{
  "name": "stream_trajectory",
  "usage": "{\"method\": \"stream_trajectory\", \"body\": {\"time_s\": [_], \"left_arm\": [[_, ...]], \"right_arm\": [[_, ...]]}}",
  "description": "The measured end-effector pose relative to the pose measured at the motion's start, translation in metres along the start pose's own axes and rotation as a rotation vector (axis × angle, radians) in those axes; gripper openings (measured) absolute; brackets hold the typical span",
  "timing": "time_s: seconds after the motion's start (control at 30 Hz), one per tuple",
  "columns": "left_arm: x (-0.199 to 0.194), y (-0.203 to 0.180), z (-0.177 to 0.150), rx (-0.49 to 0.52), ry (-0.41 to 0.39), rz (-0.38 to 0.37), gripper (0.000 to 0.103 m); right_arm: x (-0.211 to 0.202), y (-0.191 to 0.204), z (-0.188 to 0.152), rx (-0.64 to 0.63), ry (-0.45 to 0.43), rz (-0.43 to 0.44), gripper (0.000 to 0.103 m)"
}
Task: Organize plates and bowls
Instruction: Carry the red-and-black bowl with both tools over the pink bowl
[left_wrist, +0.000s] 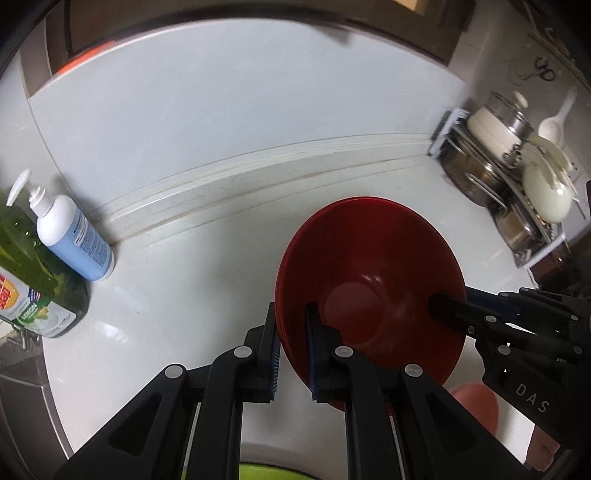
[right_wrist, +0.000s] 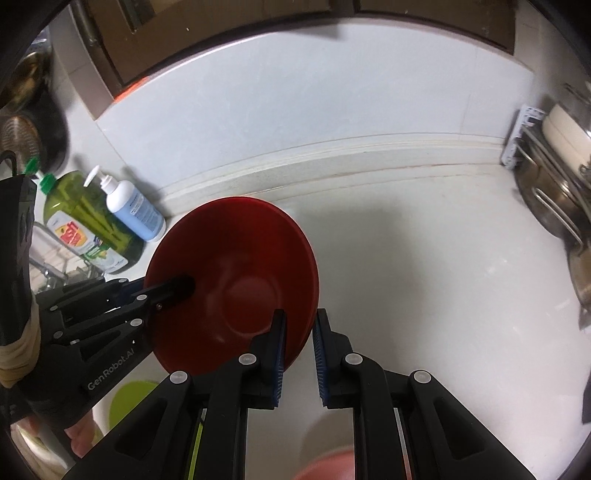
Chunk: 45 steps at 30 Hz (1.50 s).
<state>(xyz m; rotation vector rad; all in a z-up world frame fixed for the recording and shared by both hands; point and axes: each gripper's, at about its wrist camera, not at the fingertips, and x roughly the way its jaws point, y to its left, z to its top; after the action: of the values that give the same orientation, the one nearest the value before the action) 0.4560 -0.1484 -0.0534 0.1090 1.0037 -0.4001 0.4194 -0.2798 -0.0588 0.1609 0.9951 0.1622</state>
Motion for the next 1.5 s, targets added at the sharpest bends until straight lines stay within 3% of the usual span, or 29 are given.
{"method": "stream_trajectory", "body": {"time_s": [0.63,1.0,1.5], "left_arm": [[-0.055,-0.081,-0.060,0.090,-0.038,-0.066,0.015],[-0.044,-0.123,-0.095,0.110,0.045,-0.133,0.017],[-0.017,-0.141,-0.127,0.098,0.162,-0.130,0.017]], "right_arm": [[-0.079,-0.031,-0.080,0.030,-0.058,-0.041,0.016],[-0.086,-0.066,-0.123,0.074,-0.005,-0.058,0.016],[-0.065,-0.087,-0.153,0.044,0.093,-0.057,0.016]]}}
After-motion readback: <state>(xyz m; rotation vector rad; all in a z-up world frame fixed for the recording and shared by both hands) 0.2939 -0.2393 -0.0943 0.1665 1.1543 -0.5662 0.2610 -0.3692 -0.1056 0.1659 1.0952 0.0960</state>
